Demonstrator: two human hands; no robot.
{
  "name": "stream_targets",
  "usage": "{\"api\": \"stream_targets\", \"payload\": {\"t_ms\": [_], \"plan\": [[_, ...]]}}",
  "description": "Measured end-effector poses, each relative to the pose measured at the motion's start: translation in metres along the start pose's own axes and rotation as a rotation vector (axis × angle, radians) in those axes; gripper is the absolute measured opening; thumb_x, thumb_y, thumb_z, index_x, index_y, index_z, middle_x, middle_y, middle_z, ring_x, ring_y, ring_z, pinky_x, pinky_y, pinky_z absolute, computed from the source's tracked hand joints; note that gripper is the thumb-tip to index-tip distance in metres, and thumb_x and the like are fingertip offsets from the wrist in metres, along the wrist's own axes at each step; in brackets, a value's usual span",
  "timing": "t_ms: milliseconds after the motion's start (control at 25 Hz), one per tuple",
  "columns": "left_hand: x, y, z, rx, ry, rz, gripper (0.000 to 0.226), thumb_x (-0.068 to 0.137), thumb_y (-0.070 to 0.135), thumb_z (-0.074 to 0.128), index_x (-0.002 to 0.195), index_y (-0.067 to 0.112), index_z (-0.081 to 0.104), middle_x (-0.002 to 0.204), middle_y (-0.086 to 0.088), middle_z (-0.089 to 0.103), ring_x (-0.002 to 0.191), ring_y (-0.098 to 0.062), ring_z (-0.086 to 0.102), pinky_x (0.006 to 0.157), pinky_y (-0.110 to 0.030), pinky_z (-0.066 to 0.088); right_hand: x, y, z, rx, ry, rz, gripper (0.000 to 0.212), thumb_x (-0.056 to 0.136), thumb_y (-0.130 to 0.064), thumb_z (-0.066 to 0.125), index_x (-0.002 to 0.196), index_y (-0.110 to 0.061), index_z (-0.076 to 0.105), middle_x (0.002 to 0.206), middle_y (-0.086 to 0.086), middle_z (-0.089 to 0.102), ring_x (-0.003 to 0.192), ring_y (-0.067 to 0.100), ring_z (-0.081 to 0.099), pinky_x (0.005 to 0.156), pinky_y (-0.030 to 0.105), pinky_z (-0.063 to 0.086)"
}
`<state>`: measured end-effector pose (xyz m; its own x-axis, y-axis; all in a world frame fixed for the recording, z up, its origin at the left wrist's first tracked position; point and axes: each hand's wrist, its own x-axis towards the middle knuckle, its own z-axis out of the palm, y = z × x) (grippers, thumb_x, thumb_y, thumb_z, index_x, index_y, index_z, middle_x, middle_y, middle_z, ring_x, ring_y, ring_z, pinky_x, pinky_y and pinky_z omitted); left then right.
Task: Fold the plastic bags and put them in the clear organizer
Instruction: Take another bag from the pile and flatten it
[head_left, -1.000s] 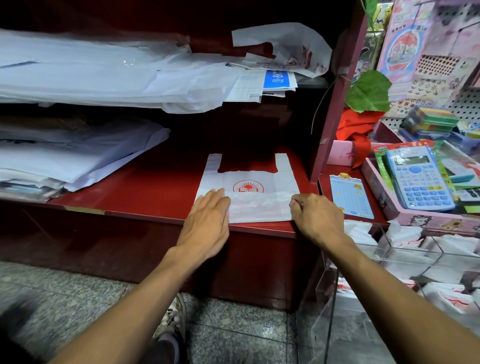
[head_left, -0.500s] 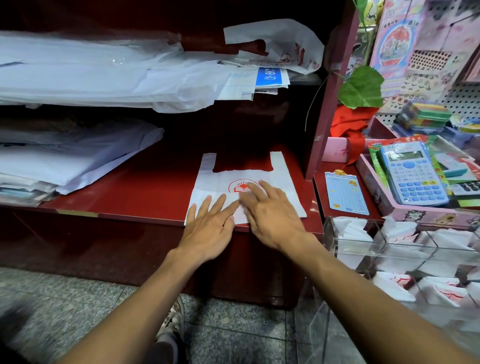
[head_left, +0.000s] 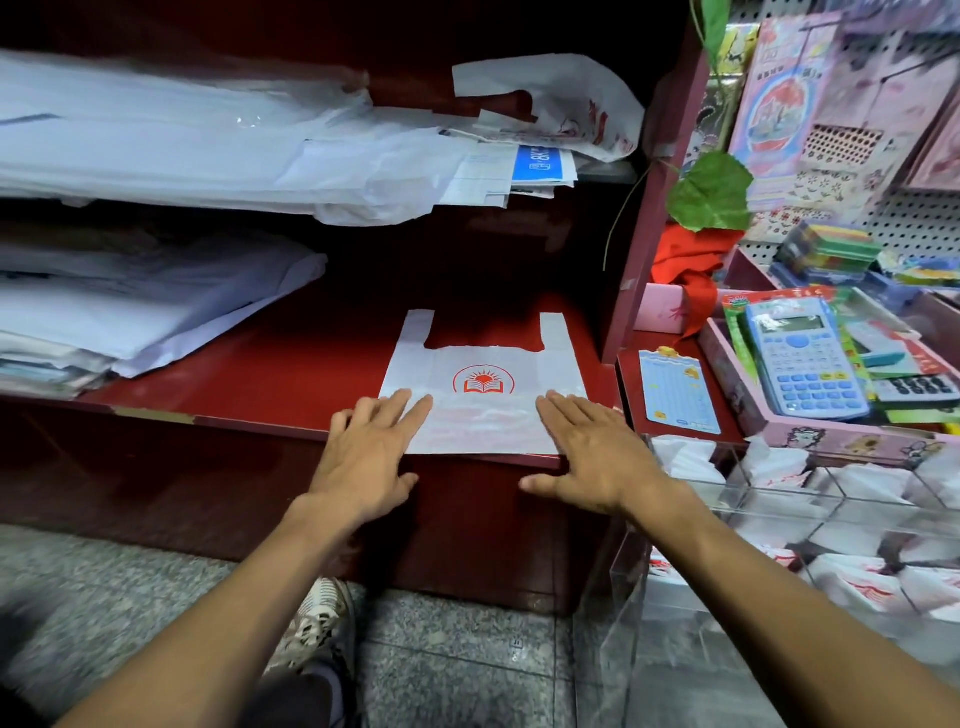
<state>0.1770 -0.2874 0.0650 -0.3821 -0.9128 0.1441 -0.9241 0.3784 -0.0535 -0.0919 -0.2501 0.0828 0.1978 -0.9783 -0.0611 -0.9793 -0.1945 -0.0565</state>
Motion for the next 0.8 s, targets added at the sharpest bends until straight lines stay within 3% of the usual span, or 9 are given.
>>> {"api": "stream_targets", "payload": {"t_ms": [120, 200, 280, 360, 480, 560, 640, 720, 800], "plan": [[-0.006, -0.013, 0.0, -0.092, 0.141, 0.048, 0.078, 0.07, 0.012, 0.07, 0.143, 0.024, 0.045, 0.139, 0.003, 0.046, 0.106, -0.026, 0.041, 0.079, -0.036, 0.031, -0.009, 0.006, -0.002, 0.019, 0.139, -0.086, 0.078, 0.088, -0.04, 0.066, 0.153, -0.021, 0.028, 0.16, -0.001, 0.028, 0.146, 0.023, 0.026, 0.118, 0.034, 0.022], [-0.01, -0.025, 0.001, -0.214, 0.185, 0.072, 0.076, 0.062, -0.004, 0.066, 0.133, 0.022, 0.059, 0.126, 0.004, 0.053, 0.1, -0.022, 0.04, 0.079, -0.038, 0.038, -0.013, 0.013, -0.006, 0.134, 0.197, -0.14, 0.063, 0.083, -0.029, 0.073, 0.141, -0.019, 0.05, 0.148, -0.001, 0.048, 0.137, 0.024, 0.04, 0.113, 0.033, 0.03], [-0.016, -0.038, 0.006, -0.304, 0.238, 0.1, 0.077, 0.056, -0.012, 0.065, 0.126, 0.02, 0.066, 0.126, 0.006, 0.06, 0.102, -0.018, 0.039, 0.085, -0.045, 0.046, -0.017, 0.022, -0.011, 0.251, 0.206, -0.164, 0.048, 0.082, -0.018, 0.074, 0.129, -0.018, 0.063, 0.136, -0.002, 0.06, 0.128, 0.022, 0.051, 0.108, 0.032, 0.039], [-0.018, -0.044, 0.008, -0.396, 0.301, 0.086, 0.073, 0.056, -0.017, 0.066, 0.118, 0.02, 0.072, 0.121, 0.012, 0.064, 0.098, -0.014, 0.042, 0.091, -0.037, 0.047, -0.021, 0.03, -0.012, 0.37, 0.225, -0.154, 0.036, 0.08, -0.008, 0.072, 0.115, -0.018, 0.071, 0.124, -0.004, 0.067, 0.117, 0.018, 0.06, 0.101, 0.033, 0.046], [-0.017, -0.043, 0.002, -0.515, 0.329, 0.045, 0.051, 0.065, -0.01, 0.08, 0.104, 0.022, 0.078, 0.105, 0.02, 0.066, 0.084, -0.012, 0.047, 0.079, -0.008, 0.039, -0.023, 0.036, -0.01, 0.471, 0.304, -0.124, 0.021, 0.081, -0.003, 0.067, 0.091, -0.02, 0.074, 0.097, -0.008, 0.072, 0.09, 0.01, 0.064, 0.083, 0.035, 0.052], [-0.016, -0.04, -0.004, -0.618, 0.334, -0.025, 0.043, 0.073, 0.0, 0.082, 0.099, 0.035, 0.076, 0.097, 0.014, 0.073, 0.08, -0.014, 0.052, 0.071, -0.009, 0.04, -0.021, 0.036, -0.008, 0.543, 0.335, -0.071, 0.016, 0.086, -0.008, 0.068, 0.084, -0.023, 0.071, 0.085, -0.011, 0.071, 0.079, 0.003, 0.06, 0.074, 0.031, 0.049], [-0.015, -0.038, -0.01, -0.732, 0.352, -0.103, 0.043, 0.079, 0.01, 0.08, 0.094, 0.049, 0.069, 0.084, 0.014, 0.073, 0.079, -0.011, 0.06, 0.072, -0.017, 0.044, -0.019, 0.035, -0.008, 0.673, 0.373, -0.002, 0.015, 0.09, -0.018, 0.069, 0.085, -0.032, 0.067, 0.078, -0.018, 0.068, 0.075, -0.003, 0.06, 0.069, 0.02, 0.045], [-0.014, -0.036, -0.012, -0.836, 0.336, -0.12, 0.034, 0.083, 0.013, 0.077, 0.097, 0.044, 0.072, 0.081, 0.027, 0.07, 0.086, 0.004, 0.065, 0.081, -0.019, 0.048, -0.017, 0.033, -0.011, 0.732, 0.399, 0.036, 0.016, 0.091, -0.026, 0.069, 0.1, -0.039, 0.068, 0.085, -0.027, 0.066, 0.079, -0.009, 0.059, 0.072, 0.009, 0.042], [-0.01, -0.036, -0.011, -0.886, 0.288, -0.148, 0.02, 0.086, 0.013, 0.074, 0.099, 0.028, 0.077, 0.088, 0.026, 0.072, 0.093, 0.002, 0.067, 0.085, -0.027, 0.052, -0.012, 0.033, -0.01, 0.73, 0.391, 0.088, 0.008, 0.089, -0.026, 0.07, 0.094, -0.033, 0.07, 0.082, -0.021, 0.065, 0.076, -0.002, 0.058, 0.07, 0.017, 0.043]]}}
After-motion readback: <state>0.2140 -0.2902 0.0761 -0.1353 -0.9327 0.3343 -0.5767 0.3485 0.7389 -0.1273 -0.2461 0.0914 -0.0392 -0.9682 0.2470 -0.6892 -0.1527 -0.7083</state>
